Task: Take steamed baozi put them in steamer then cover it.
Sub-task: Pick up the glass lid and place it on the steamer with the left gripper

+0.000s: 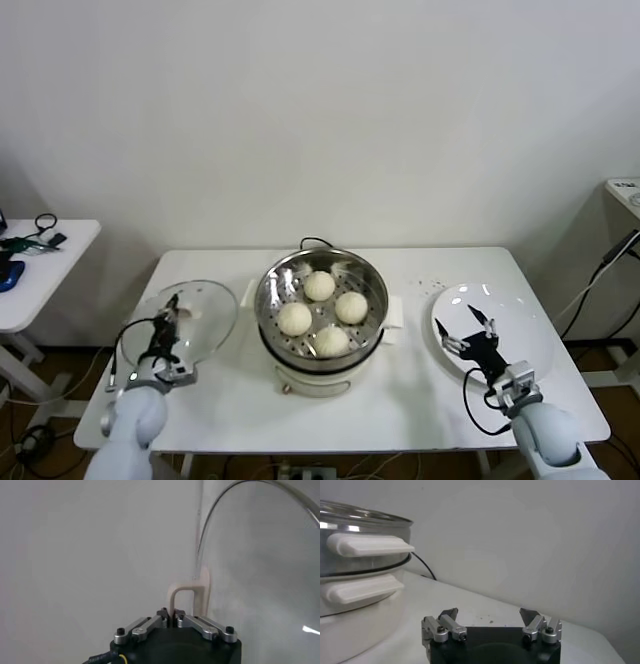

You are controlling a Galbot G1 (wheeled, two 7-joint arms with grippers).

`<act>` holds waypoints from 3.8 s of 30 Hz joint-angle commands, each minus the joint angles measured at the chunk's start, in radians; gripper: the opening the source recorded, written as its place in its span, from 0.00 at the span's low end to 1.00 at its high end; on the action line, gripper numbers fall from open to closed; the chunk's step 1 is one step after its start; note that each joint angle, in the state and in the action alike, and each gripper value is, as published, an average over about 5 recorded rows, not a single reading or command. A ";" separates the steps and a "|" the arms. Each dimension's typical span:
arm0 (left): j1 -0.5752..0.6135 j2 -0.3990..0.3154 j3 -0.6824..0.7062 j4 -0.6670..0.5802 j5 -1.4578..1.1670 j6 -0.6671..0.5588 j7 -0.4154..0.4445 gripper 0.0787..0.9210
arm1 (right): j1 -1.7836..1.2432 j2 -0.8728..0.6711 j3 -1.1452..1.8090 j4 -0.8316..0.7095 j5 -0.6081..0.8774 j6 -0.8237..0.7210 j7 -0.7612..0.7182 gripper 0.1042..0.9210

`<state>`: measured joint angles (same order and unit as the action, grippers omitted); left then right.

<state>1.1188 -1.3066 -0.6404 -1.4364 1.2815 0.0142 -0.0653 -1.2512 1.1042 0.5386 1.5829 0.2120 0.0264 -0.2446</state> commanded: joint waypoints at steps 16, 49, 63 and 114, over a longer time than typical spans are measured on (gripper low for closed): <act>0.328 0.154 0.011 -0.633 -0.028 0.349 0.004 0.09 | 0.040 -0.003 -0.006 -0.057 -0.004 0.026 -0.022 0.88; -0.116 -0.099 0.689 -0.483 0.225 0.689 0.281 0.09 | 0.089 0.002 -0.004 -0.140 -0.024 0.069 -0.053 0.88; -0.168 -0.159 0.772 -0.424 0.252 0.737 0.374 0.09 | 0.065 0.001 0.039 -0.145 -0.023 0.083 -0.075 0.88; -0.138 -0.203 0.781 -0.322 0.349 0.711 0.386 0.09 | 0.056 0.015 0.069 -0.184 -0.028 0.107 -0.112 0.88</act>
<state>0.9747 -1.5087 0.1407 -1.7659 1.6270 0.7264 0.3305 -1.1956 1.1185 0.6060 1.3991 0.1831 0.1337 -0.3541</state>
